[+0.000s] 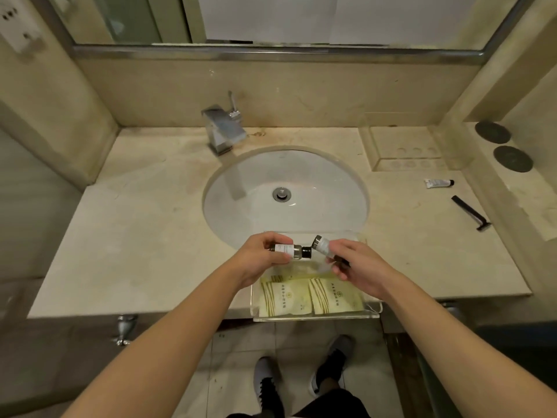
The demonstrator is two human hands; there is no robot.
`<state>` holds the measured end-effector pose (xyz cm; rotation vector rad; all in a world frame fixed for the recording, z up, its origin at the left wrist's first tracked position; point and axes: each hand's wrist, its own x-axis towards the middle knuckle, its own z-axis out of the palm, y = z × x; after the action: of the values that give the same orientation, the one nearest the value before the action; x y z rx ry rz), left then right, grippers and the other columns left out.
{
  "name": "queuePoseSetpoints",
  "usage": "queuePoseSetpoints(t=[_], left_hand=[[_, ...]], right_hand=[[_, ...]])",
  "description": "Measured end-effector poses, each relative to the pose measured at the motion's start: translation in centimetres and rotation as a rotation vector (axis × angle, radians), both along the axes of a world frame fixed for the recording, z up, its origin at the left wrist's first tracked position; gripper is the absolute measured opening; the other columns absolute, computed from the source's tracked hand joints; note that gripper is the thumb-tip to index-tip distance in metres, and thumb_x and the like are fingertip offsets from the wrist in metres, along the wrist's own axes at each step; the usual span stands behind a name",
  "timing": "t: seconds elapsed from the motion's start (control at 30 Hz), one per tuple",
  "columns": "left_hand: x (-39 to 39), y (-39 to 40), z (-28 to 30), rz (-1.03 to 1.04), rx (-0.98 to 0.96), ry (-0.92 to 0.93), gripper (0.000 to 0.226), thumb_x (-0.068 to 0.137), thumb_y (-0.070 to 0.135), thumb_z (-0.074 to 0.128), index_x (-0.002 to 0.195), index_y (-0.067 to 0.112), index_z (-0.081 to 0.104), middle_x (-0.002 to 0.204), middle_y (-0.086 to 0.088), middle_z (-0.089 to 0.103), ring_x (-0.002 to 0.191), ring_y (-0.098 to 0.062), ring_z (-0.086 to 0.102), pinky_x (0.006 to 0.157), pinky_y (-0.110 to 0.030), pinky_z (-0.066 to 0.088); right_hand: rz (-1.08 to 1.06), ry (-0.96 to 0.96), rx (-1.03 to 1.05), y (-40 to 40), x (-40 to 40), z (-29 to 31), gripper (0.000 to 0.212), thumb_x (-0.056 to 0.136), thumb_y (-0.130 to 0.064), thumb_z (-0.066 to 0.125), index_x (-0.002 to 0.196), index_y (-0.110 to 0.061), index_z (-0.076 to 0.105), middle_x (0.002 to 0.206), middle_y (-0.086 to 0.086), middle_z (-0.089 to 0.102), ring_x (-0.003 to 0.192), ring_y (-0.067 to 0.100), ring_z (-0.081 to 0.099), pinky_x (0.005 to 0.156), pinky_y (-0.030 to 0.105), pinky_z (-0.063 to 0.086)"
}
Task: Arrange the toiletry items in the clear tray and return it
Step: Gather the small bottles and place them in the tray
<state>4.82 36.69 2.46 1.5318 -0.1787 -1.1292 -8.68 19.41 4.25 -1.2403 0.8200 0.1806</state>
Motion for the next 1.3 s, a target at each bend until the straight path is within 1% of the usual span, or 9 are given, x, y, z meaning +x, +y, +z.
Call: queuePoseSetpoints(t=[0.1, 0.3, 0.43, 0.6, 0.87, 0.97, 1.07, 1.17, 1.3], left_hand=[[-0.3, 0.4, -0.1, -0.042, 0.025, -0.086, 0.030, 0.073, -0.012, 0.072, 0.096, 0.008, 0.070, 0.099, -0.006, 0.062, 0.091, -0.021, 0.061, 0.089, -0.035, 0.054], [-1.1, 0.7, -0.3, -0.109, 0.060, -0.168, 0.031, 0.071, -0.013, 0.073, 0.084, 0.014, 0.065, 0.090, -0.007, 0.061, 0.081, -0.018, 0.059, 0.079, -0.031, 0.055], [-1.5, 1.0, -0.4, -0.133, 0.078, -0.185, 0.032, 0.071, -0.016, 0.071, 0.082, 0.013, 0.062, 0.084, -0.004, 0.059, 0.074, -0.014, 0.057, 0.064, -0.020, 0.052], [-1.5, 1.2, -0.9, -0.143, 0.131, -0.269, 0.030, 0.069, -0.010, 0.075, 0.083, 0.012, 0.060, 0.087, -0.007, 0.061, 0.078, -0.019, 0.059, 0.075, -0.033, 0.056], [-2.0, 1.0, -1.2, -0.308, 0.305, -0.659, 0.030, 0.069, 0.009, 0.078, 0.074, 0.019, 0.051, 0.092, 0.002, 0.071, 0.068, -0.012, 0.055, 0.065, -0.029, 0.048], [-2.2, 0.9, -1.5, -0.420, 0.369, -0.835, 0.028, 0.072, 0.010, 0.070, 0.068, 0.023, 0.045, 0.088, 0.005, 0.067, 0.078, -0.015, 0.057, 0.068, -0.030, 0.046], [-2.2, 0.9, -1.7, -0.483, 0.403, -0.970, 0.015, 0.074, 0.014, 0.069, 0.084, 0.021, 0.061, 0.087, 0.005, 0.062, 0.086, -0.015, 0.053, 0.071, -0.027, 0.044], [-2.0, 0.8, -1.9, -0.553, 0.407, -1.017, 0.030, 0.078, 0.018, 0.070, 0.108, 0.020, 0.067, 0.100, 0.003, 0.065, 0.097, -0.016, 0.053, 0.084, -0.030, 0.047], [-1.7, 0.7, -2.0, -0.592, 0.411, -1.022, 0.031, 0.077, 0.022, 0.073, 0.108, 0.020, 0.069, 0.101, 0.001, 0.061, 0.098, -0.018, 0.052, 0.085, -0.035, 0.048]], right_hand=[[0.060, 0.073, -0.044, 0.7, 0.1, -0.3, 0.031, 0.102, -0.032, 0.041, 0.106, -0.007, 0.058, 0.066, 0.005, 0.057, 0.048, 0.013, 0.042, 0.042, 0.022, 0.030], [0.143, -0.028, -0.107, 1.5, -0.3, -0.5, 0.022, 0.094, -0.007, 0.056, 0.114, 0.001, 0.059, 0.086, 0.008, 0.061, 0.063, 0.014, 0.059, 0.053, 0.024, 0.045], [0.373, 0.035, -0.381, 1.4, -0.8, -0.7, 0.015, 0.086, -0.010, 0.064, 0.101, -0.011, 0.065, 0.078, 0.007, 0.060, 0.066, 0.014, 0.056, 0.059, 0.026, 0.049], [0.482, 0.046, -0.711, 1.4, -1.0, -1.5, 0.023, 0.082, -0.015, 0.066, 0.103, -0.019, 0.058, 0.085, -0.002, 0.058, 0.071, 0.015, 0.054, 0.062, 0.029, 0.045], [0.638, 0.052, -1.067, 1.1, -1.4, -3.2, 0.021, 0.087, -0.035, 0.061, 0.104, -0.026, 0.052, 0.097, -0.008, 0.056, 0.084, 0.015, 0.056, 0.068, 0.034, 0.047], [0.716, 0.045, -1.193, 1.0, -1.7, -3.8, 0.027, 0.088, -0.039, 0.060, 0.107, -0.023, 0.054, 0.105, -0.004, 0.054, 0.094, 0.017, 0.052, 0.075, 0.034, 0.047], [0.742, 0.016, -1.320, 1.4, -1.8, -4.5, 0.033, 0.086, -0.039, 0.063, 0.112, -0.020, 0.058, 0.107, 0.000, 0.051, 0.098, 0.019, 0.047, 0.079, 0.031, 0.041], [0.714, -0.031, -1.384, 1.7, -1.6, -4.9, 0.033, 0.085, -0.037, 0.065, 0.113, -0.021, 0.061, 0.107, 0.000, 0.052, 0.098, 0.020, 0.045, 0.081, 0.031, 0.039], [0.712, -0.097, -1.355, 1.8, -1.2, -5.2, 0.031, 0.083, -0.031, 0.068, 0.113, -0.020, 0.064, 0.103, 0.000, 0.054, 0.099, 0.022, 0.048, 0.082, 0.032, 0.040]])
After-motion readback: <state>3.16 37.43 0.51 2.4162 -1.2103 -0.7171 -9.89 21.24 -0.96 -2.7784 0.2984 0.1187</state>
